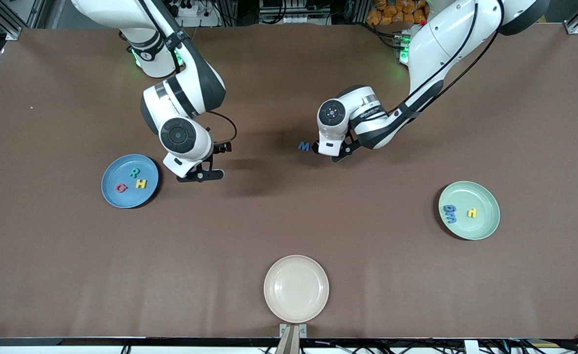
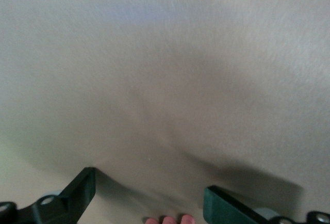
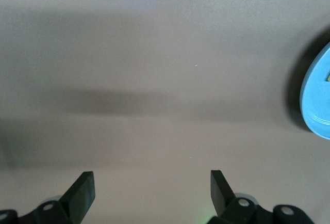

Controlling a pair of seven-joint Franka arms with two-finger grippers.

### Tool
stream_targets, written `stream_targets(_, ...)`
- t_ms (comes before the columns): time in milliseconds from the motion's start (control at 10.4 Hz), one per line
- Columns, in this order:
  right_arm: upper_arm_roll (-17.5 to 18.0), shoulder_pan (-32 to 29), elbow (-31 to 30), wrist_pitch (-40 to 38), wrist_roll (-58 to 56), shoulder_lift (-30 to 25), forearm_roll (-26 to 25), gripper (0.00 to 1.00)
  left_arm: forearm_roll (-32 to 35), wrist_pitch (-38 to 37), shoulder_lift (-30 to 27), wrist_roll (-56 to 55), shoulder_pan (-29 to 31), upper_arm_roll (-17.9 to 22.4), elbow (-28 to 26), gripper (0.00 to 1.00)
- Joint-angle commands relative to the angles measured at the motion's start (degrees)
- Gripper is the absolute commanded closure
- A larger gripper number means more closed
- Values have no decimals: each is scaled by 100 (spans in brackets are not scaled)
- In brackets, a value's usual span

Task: Sort uppercase to blue plate, lowercase to green plate
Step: 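Move both grippers back to the pink w and blue M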

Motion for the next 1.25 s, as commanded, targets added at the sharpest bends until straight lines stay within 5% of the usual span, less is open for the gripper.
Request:
stream_targets(0,31,-13,-23,20,81,-53,80,1,-90,-254,-490,-9,40,-261,-71,0)
stream_targets(768,136,154,-58,309,546,-18,18,1,-108,387,-578,-554,215,-517,-264,0)
stream_targets(1152,390,162,-102,792,1177,53,80,1,286,932,-807,-1351,225,-508,-913,0)
